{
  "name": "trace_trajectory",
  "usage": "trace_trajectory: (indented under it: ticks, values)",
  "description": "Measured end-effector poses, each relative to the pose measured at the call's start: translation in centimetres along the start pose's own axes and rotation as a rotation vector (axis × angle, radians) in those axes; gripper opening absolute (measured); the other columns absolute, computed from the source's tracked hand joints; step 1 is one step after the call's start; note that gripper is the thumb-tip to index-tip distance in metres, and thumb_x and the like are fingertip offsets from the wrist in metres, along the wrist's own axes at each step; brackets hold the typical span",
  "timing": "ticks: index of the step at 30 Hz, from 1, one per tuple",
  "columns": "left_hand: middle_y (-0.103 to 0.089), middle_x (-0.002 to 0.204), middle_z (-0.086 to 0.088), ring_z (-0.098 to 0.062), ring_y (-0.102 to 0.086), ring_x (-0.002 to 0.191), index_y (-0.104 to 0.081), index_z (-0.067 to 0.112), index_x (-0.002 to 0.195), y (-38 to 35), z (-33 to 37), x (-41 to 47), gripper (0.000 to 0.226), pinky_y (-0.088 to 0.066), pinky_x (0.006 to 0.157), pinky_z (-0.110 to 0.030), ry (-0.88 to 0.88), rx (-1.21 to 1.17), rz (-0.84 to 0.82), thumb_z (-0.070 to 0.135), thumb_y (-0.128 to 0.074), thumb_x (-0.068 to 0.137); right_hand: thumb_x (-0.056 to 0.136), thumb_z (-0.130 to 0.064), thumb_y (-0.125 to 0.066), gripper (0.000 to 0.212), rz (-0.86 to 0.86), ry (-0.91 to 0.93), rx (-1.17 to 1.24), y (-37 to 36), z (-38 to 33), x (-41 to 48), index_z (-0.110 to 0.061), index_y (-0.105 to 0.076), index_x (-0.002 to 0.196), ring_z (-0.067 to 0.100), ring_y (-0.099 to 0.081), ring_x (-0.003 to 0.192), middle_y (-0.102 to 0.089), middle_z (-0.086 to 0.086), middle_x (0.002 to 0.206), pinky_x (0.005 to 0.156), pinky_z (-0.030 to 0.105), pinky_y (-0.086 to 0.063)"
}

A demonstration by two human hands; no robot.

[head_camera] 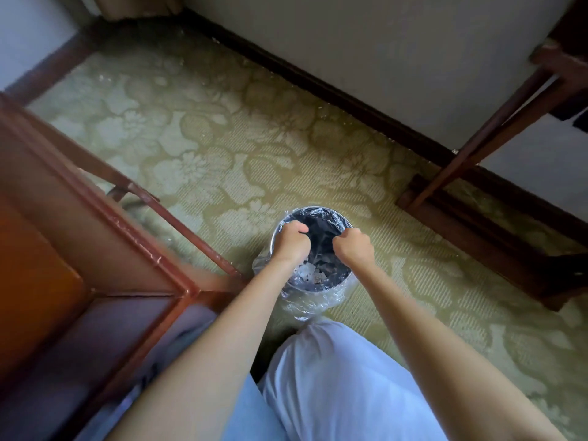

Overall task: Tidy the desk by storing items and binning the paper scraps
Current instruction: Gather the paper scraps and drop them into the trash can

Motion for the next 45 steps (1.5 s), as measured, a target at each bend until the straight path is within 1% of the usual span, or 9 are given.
trace_trajectory:
  ticks: [3,9,15,20,27,32,35,39,45]
  values:
    - [-0.059,0.124,-0.014,-0.031,-0.056,0.113,-0.055,0.008,0.123,3.2,5.2,-4.9,0.04,-0.048,0.091,-0.035,-0.181,0.069,0.071,0.0,-0.031,0.092,0.089,-0.017,-0.041,0.031,0.147,0.16,-0.079,4.9,-4.2,-4.2,0.002,-0.057,0.109,0.039,-0.055,0.108,-0.059,0.023,0.116,0.087,0.035,-0.045]
    - [-0.062,0.12,-0.008,-0.025,-0.055,0.114,-0.057,0.014,0.12,12.9,13.2,-18.2,0.035,-0.044,0.093,-0.031,-0.549,0.094,0.391,0.008,-0.032,0.096,0.09,-0.017,-0.039,0.026,0.399,0.541,0.002,13.4,-14.7,-17.3,-0.005,-0.059,0.102,0.036,-0.056,0.102,-0.064,0.017,0.109,0.075,0.032,-0.037]
    - [-0.065,0.116,-0.009,-0.024,-0.054,0.115,-0.06,0.012,0.117,24.7,10.8,-30.9,0.033,-0.04,0.094,-0.026,-0.691,0.079,0.804,0.007,-0.036,0.096,0.091,-0.015,-0.04,0.028,0.444,0.925,0.153,13.6,-23.2,-31.7,-0.007,-0.062,0.106,0.032,-0.056,0.105,-0.066,0.011,0.109,0.086,0.035,-0.042]
    - [-0.063,0.122,-0.012,-0.029,-0.05,0.119,-0.06,0.008,0.118,32.4,1.1,-35.9,0.033,-0.037,0.094,-0.028,-0.523,0.07,1.015,0.005,-0.036,0.095,0.088,-0.013,-0.044,0.026,0.297,1.154,0.159,5.6,-28.0,-40.2,-0.007,-0.062,0.106,0.031,-0.057,0.107,-0.065,0.012,0.111,0.09,0.037,-0.046]
    - [-0.057,0.127,-0.012,-0.027,-0.051,0.119,-0.058,0.007,0.118,38.3,-10.9,-37.4,0.031,-0.042,0.097,-0.034,-0.271,0.053,1.089,0.006,-0.037,0.097,0.094,-0.015,-0.044,0.038,0.126,1.394,-0.156,-7.3,-33.1,-47.0,-0.01,-0.05,0.131,0.031,-0.043,0.128,-0.048,0.016,0.137,0.1,0.037,-0.036]
    - [-0.05,0.134,-0.009,-0.025,-0.048,0.123,-0.054,0.014,0.126,40.6,-15.7,-36.7,0.033,-0.045,0.097,-0.034,-0.12,0.103,1.097,0.006,-0.044,0.096,0.095,-0.02,-0.04,0.037,0.14,1.372,-0.462,-11.8,-35.6,-47.4,-0.022,-0.055,0.129,0.03,-0.032,0.136,-0.041,0.016,0.14,0.113,0.045,-0.02]
    - [-0.046,0.14,-0.008,-0.025,-0.044,0.129,-0.049,0.014,0.133,41.6,-17.5,-36.2,0.04,-0.042,0.102,-0.033,-0.08,0.132,1.079,0.003,-0.04,0.096,0.094,-0.018,-0.039,0.031,0.17,1.348,-0.514,-12.8,-36.3,-47.1,-0.013,-0.067,0.107,0.032,-0.046,0.121,-0.057,0.015,0.12,0.111,0.049,-0.022]
    - [-0.045,0.141,-0.007,-0.024,-0.043,0.13,-0.046,0.013,0.136,42.7,-19.3,-35.7,0.041,-0.042,0.102,-0.033,-0.054,0.128,1.075,0.004,-0.037,0.097,0.092,-0.013,-0.038,0.027,0.207,1.315,-0.43,-13.1,-36.5,-47.3,-0.002,-0.063,0.09,0.035,-0.054,0.106,-0.062,0.018,0.112,0.111,0.045,-0.025]
    - [-0.041,0.144,-0.01,-0.025,-0.036,0.135,-0.043,0.011,0.138,44.0,-21.4,-36.5,0.041,-0.034,0.109,-0.038,0.001,0.167,1.115,0.007,-0.037,0.097,0.089,-0.006,-0.042,0.027,0.163,1.543,-0.308,-15.1,-36.6,-51.6,0.002,-0.065,0.103,0.035,-0.055,0.106,-0.061,0.015,0.117,0.09,0.037,-0.04]
Point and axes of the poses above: each hand's wrist, its own x-axis towards the middle knuckle, its own y-axis out of the back of the hand, z = x × y, the point moved 10 cm from there along x, towards the middle knuckle
